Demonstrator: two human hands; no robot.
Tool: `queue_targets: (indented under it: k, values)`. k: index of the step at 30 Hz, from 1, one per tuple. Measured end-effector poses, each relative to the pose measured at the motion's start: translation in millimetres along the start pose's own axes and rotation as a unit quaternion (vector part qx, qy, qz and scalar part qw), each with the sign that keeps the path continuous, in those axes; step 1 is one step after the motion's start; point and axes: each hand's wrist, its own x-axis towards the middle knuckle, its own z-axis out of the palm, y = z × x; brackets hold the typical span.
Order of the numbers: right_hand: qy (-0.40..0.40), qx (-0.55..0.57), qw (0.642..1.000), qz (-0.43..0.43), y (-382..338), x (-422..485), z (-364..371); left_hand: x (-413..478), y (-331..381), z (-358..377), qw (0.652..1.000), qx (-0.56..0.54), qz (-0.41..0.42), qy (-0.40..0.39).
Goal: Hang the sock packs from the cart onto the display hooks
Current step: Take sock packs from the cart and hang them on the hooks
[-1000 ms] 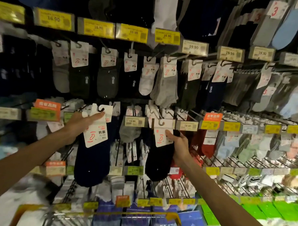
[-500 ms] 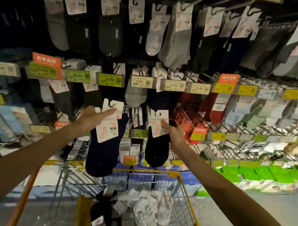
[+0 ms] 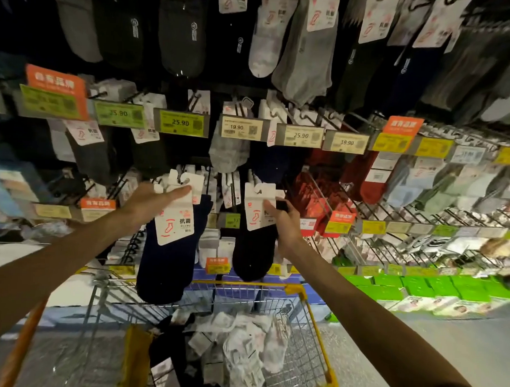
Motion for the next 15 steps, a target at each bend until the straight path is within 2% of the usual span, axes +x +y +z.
queue_targets:
  k: [8, 15]
  values:
    - [-0.017, 0.020, 0.999, -0.019, -10.8, 17.9, -6.2, 18.8, 4.6, 20.3, 1.000, -0.009, -0.012, -0.010]
    - [-0.061, -0.027, 0.996, -0.050, -25.8, 33.1, 63.3, 35.2, 2.7, -1.8, 0.998, -0.037, -0.041, 0.037]
